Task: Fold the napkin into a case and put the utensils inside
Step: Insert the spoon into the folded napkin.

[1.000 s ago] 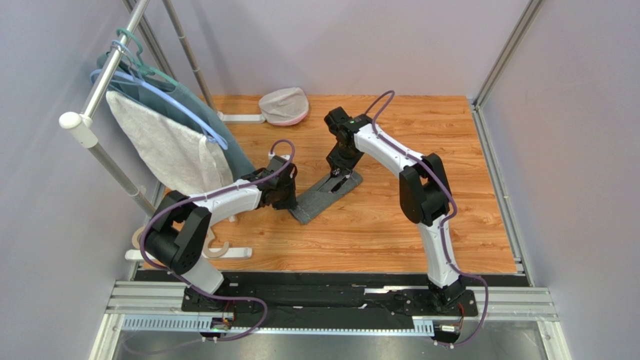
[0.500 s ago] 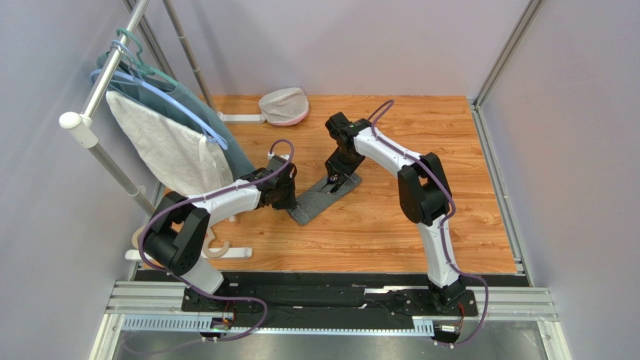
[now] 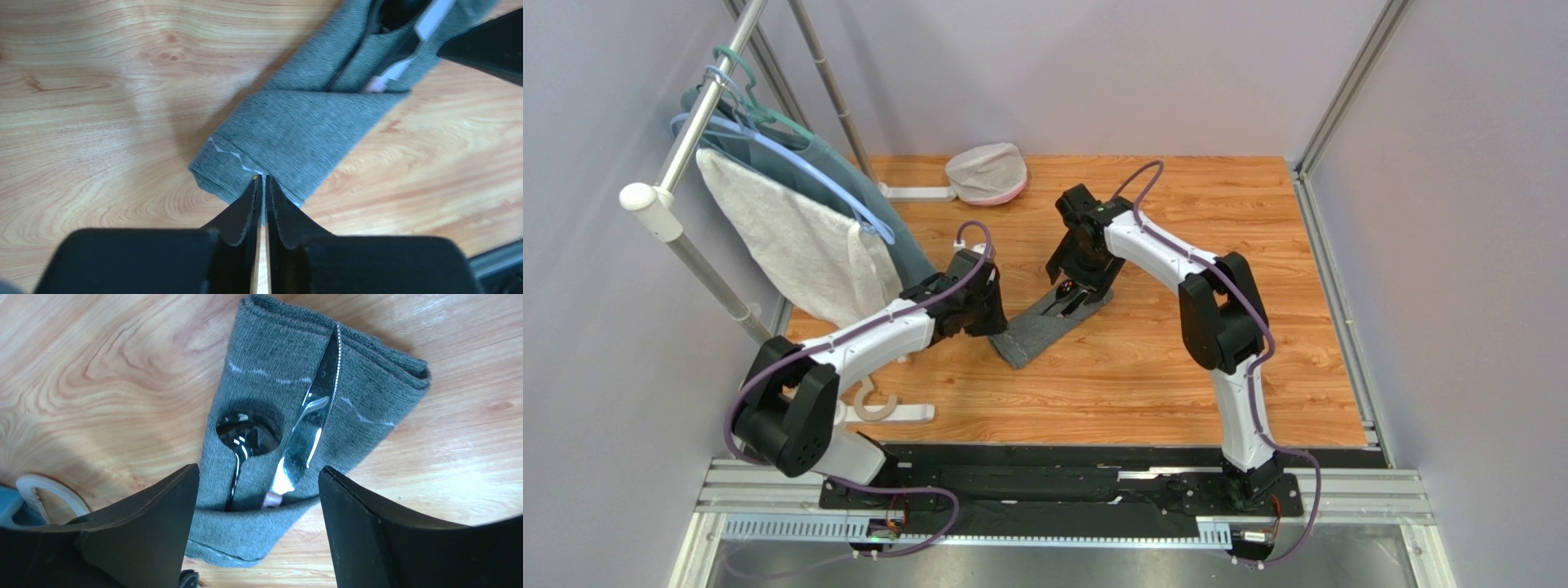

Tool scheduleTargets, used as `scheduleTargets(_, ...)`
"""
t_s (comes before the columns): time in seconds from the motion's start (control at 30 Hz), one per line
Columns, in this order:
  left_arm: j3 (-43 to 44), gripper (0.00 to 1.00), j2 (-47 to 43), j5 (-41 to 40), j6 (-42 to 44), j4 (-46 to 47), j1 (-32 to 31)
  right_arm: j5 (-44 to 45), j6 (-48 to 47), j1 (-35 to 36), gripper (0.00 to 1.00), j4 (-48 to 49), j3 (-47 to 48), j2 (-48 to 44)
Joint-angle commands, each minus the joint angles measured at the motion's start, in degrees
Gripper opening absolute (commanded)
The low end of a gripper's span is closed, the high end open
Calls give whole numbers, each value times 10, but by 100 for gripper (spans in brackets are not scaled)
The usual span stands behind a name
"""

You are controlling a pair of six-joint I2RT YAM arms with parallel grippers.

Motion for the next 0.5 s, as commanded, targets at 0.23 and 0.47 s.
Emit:
scheduleTargets(0.23,45,40,-139,201,54,27,-34,104,-298,1,83,46,-141,-240)
scheduleTargets(0.47,31,45,-221,269,42,61,-119,-41,-404,9,100,228,-465,-514)
